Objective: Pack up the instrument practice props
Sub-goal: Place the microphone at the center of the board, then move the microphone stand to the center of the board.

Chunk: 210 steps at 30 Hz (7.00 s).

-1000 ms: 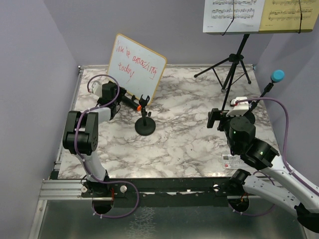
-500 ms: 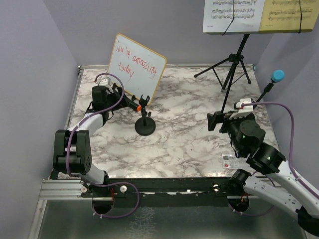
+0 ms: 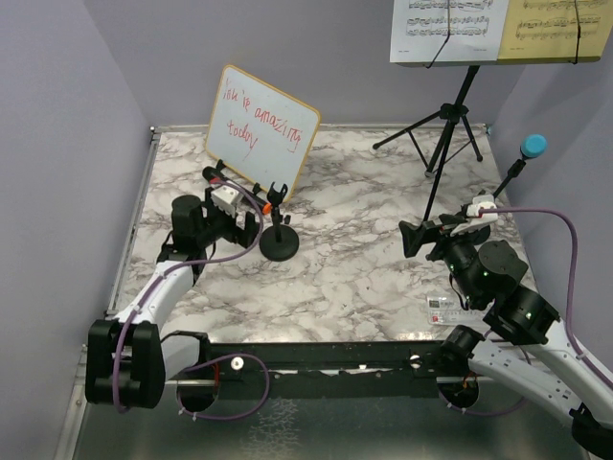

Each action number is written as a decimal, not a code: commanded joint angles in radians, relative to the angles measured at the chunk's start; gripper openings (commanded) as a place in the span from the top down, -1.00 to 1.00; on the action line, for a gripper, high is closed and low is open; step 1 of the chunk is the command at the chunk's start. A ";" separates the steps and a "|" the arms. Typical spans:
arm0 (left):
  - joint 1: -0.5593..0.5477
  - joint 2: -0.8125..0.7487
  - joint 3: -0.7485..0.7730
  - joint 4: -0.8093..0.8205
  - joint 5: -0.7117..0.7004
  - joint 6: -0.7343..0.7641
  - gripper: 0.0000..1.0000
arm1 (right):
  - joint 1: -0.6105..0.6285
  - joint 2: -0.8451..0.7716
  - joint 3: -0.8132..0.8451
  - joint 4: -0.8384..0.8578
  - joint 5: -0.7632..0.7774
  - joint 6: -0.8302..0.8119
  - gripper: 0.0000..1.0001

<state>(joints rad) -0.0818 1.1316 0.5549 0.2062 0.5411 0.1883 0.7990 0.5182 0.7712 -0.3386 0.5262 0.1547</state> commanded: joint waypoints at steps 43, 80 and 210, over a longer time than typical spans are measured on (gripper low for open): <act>-0.214 0.000 -0.041 0.120 -0.196 0.104 1.00 | 0.002 0.002 -0.016 0.012 0.009 -0.018 -1.00; 0.353 0.681 0.489 0.457 -0.474 -0.132 0.45 | 0.003 -0.001 -0.047 0.056 0.048 -0.071 -1.00; -0.452 -0.237 0.317 -0.442 -0.644 -0.328 -0.98 | -0.111 0.734 -0.168 1.448 -0.107 -0.314 0.99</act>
<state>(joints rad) -0.5423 0.8951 0.8894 -0.2695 -0.1699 -0.1444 0.6205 1.1755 0.5842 0.7105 0.2935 -0.1486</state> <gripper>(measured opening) 0.990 0.192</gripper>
